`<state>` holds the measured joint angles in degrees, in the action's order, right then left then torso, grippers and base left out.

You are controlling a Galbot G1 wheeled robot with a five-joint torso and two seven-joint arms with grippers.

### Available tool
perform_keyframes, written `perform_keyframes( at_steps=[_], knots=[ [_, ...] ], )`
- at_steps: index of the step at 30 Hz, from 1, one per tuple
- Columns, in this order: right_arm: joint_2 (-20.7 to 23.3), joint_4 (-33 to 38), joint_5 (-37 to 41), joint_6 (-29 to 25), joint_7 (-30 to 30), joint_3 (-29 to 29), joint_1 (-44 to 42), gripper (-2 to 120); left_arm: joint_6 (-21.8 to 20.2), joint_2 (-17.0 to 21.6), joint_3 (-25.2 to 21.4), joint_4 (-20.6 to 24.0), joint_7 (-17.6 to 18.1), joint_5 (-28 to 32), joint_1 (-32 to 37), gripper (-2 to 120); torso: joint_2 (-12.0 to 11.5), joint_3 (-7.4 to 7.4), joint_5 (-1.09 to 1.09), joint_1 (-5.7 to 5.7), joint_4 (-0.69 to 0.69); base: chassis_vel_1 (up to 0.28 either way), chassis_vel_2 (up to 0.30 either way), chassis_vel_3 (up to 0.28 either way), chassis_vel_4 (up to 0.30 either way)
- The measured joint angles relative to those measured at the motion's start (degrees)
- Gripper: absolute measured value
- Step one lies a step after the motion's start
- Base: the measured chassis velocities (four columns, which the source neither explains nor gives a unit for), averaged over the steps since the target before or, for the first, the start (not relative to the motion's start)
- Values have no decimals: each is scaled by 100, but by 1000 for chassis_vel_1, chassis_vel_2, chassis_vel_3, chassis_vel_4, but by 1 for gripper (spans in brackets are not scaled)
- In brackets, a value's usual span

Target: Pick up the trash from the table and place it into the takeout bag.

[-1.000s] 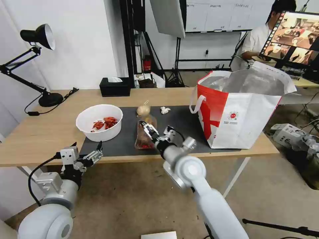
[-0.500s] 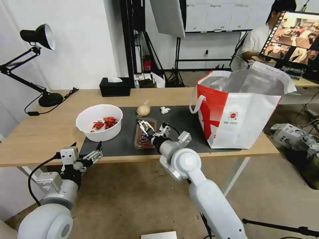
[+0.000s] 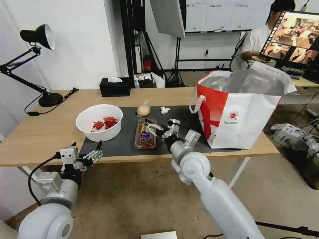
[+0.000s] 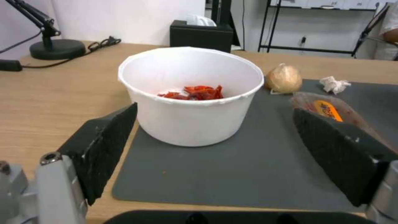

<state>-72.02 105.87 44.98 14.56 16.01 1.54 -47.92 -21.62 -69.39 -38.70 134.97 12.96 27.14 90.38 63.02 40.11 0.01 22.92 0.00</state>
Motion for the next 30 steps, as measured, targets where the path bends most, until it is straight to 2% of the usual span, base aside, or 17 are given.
perform_keyframes(
  at_steps=[5, 10, 13, 14, 16, 17, 19, 20, 23, 24, 27, 28, 30],
  knots=[
    [304, -19, -765, -105, -366, -9, 18, 100, 0, -11, 3, 4, 0, -2, -14, 100, 0, 0, 0, 0, -1, 0, 0, 0, 0],
    [434, -157, -771, -138, -532, 18, 194, 98, 1, -31, 18, 5, 0, -6, -26, 100, 0, 0, 0, -1, -1, 0, 0, 0, 0],
    [567, -498, -378, -150, -870, 195, 624, 84, 9, -41, 55, 2, 1, 3, -35, 100, 0, 0, 0, 0, -1, 0, 0, 0, 0],
    [567, -498, -378, -150, -870, 195, 624, 84, 9, -41, 55, 2, 1, 3, -35, 100, 0, 0, 0, 0, -1, 0, 0, 0, 0],
    [632, -886, -91, -132, -1178, 383, 1051, 74, 21, -24, 96, -28, -1, 47, -80, 100, 0, 0, -1, 0, 1, 0, 0, 0, 0],
    [632, -886, -91, -132, -1178, 383, 1051, 74, 21, -24, 96, -28, -1, 47, -80, 100, 0, 0, -1, 0, 1, 0, 0, 0, 0],
    [660, -1390, -16, -131, -1572, 620, 1496, 62, 49, 28, 141, -80, -10, 168, -165, 100, 0, 0, 0, 0, 0, 0, 0, 0, 0],
    [660, -1390, -16, -131, -1572, 620, 1496, 62, 49, 28, 141, -80, -10, 168, -165, 100, 0, 0, 0, 0, 0, 0, 0, 0, 0],
    [660, -1949, -15, -109, -2072, 905, 1982, 48, 65, 123, 212, -162, -21, 381, -307, 100, 0, 0, -1, 0, 0, 0, 0, 0, 0],
    [660, -1949, -15, -109, -2072, 905, 1982, 48, 65, 123, 212, -162, -21, 381, -307, 100, 0, 0, -1, 0, 0, 0, 0, 0, 0],
    [634, -2365, -216, -38, -2526, 1094, 2262, 36, 0, 213, 316, -252, -24, 793, -486, 100, 0, 0, -1, 0, 0, 0, 0, 0, 0],
    [634, -2365, -216, -38, -2526, 1094, 2262, 36, 0, 213, 316, -252, -24, 793, -486, 100, 0, 0, -1, 0, 0, 0, 0, 0, 0],
    [600, -2618, -456, -11, -2866, 1232, 2409, 23, -146, 287, 387, -286, 19, 1433, -586, 100, 0, 1, -1, 1, -1, 0, 0, 0, 0]
  ],
)
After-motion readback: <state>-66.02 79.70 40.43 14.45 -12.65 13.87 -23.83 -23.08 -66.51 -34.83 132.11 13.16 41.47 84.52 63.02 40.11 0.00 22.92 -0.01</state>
